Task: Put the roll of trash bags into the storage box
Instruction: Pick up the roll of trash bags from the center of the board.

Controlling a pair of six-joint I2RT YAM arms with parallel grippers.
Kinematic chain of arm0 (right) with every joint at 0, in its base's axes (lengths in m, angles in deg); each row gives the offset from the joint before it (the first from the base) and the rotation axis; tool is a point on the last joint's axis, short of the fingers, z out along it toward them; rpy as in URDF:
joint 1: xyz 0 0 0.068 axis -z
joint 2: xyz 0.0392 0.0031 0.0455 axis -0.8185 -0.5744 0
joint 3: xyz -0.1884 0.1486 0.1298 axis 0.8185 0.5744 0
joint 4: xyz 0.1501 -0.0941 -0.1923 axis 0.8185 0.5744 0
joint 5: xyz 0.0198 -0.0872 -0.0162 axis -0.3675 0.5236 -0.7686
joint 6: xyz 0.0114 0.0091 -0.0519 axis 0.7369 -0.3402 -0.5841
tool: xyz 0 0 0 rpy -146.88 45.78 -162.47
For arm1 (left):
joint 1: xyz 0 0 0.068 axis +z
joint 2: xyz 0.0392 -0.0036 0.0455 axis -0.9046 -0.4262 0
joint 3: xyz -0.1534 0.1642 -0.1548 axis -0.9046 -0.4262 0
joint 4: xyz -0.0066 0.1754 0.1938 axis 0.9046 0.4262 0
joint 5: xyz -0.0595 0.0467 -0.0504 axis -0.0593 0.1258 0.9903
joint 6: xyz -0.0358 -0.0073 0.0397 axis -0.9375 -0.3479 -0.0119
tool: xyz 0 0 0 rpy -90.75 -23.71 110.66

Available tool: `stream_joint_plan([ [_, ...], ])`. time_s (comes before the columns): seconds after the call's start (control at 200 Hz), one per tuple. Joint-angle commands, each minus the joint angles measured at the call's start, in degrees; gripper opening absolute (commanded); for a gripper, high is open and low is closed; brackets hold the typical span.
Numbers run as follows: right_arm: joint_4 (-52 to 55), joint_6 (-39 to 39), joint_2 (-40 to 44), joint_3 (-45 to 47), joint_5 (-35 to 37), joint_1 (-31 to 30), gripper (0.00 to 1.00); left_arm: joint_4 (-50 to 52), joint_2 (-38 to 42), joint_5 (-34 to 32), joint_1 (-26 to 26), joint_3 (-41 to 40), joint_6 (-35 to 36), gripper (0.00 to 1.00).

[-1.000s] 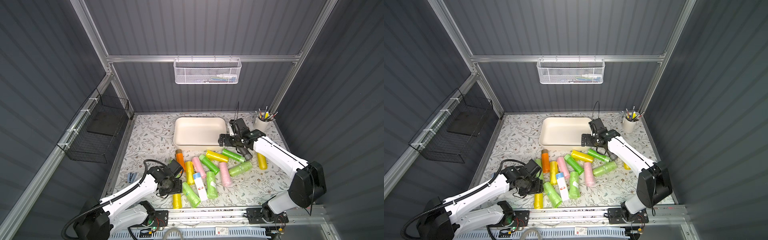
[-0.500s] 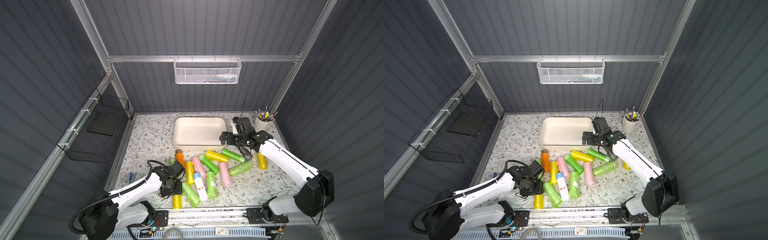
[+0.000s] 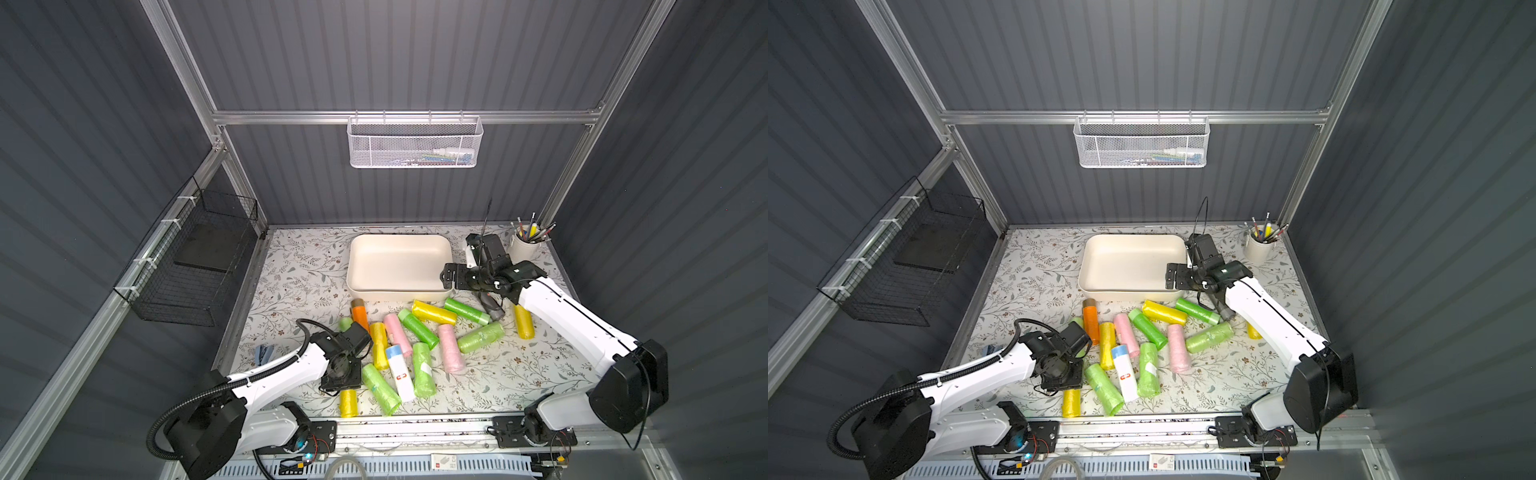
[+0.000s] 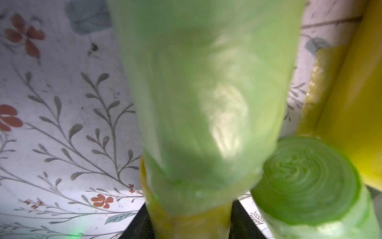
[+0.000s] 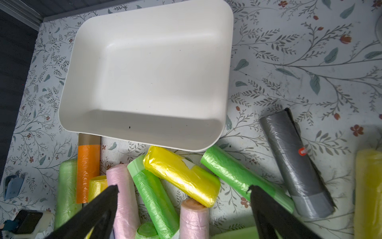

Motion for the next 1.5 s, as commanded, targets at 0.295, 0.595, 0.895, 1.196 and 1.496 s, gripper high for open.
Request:
stream_joint_plan([
  [0.295,-2.9,2.7,-1.9,-2.3,-10.2,0.3,0.99,3.0,3.5,-3.6,-0.4,6.3,-0.4,0.37],
  [0.595,-8.7,7.6,-0.9,-0.7,-16.9,0.3,0.99,10.6,0.2,-9.1,-0.4,20.6,7.5,0.36],
  [0.895,-10.5,9.3,2.1,2.5,-21.2,0.4,0.99,4.5,-5.8,-10.9,-0.1,30.6,10.6,0.30],
  [1.196,-16.4,10.7,5.4,9.4,-26.2,1.9,0.99,3.7,-15.6,-7.2,6.7,43.4,18.5,0.28],
  [1.496,-24.4,16.0,6.0,13.7,-28.8,2.5,0.99,0.7,-24.1,-6.0,11.2,53.0,22.7,0.27],
])
